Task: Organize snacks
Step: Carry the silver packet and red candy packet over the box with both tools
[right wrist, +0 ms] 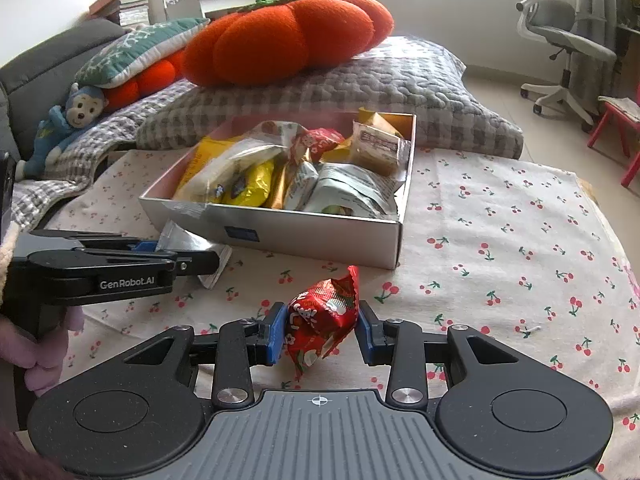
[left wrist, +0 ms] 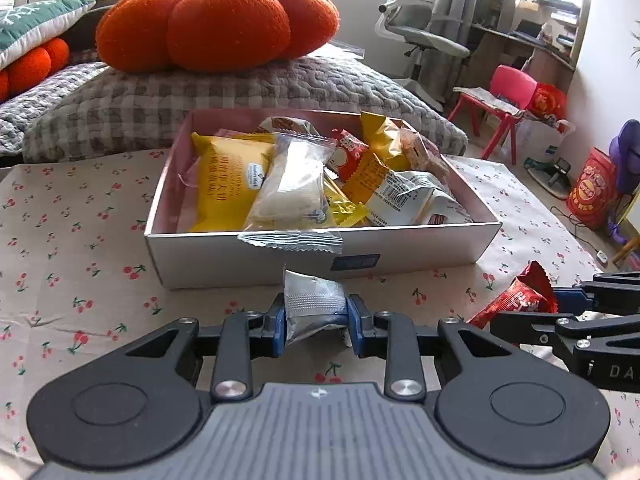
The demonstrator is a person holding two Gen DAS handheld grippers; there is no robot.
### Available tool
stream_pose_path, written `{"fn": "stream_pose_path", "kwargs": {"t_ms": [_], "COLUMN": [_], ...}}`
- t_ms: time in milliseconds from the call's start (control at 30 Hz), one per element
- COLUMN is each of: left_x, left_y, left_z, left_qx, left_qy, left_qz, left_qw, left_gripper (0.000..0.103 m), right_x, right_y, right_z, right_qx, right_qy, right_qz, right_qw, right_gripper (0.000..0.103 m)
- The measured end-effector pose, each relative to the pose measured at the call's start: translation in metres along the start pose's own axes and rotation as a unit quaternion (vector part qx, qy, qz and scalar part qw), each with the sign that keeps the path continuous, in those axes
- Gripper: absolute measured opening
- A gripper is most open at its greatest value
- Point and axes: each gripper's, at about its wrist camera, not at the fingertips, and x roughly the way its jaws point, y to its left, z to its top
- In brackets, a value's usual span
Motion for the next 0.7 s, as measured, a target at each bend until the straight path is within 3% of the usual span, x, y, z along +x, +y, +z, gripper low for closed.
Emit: {"fn": "stream_pose_path", "kwargs": {"t_ms": [333, 700], "left_x": [-0.029, -0.042], "left_y": [0.003, 0.001], "left_z": [0.001, 0.002], "left_qx": [-0.003, 0.003], "left_qy": [-0.016, -0.018], "left_qz": [-0.019, -0.013], "left_qw": [0.9997, 0.9997], "left_gripper": [0.027, 0.027], "right_x": [-0.014, -0.028], "right_y": [0.009, 0.013], "right_z": [0.001, 0.006], "right_qx": [0.003, 0.002], "right_qy": [-0.013, -0.030], "right_qz": [0.015, 0.022], "right_qw": [1.000, 0.999], "right_gripper": [0.036, 0.036]}}
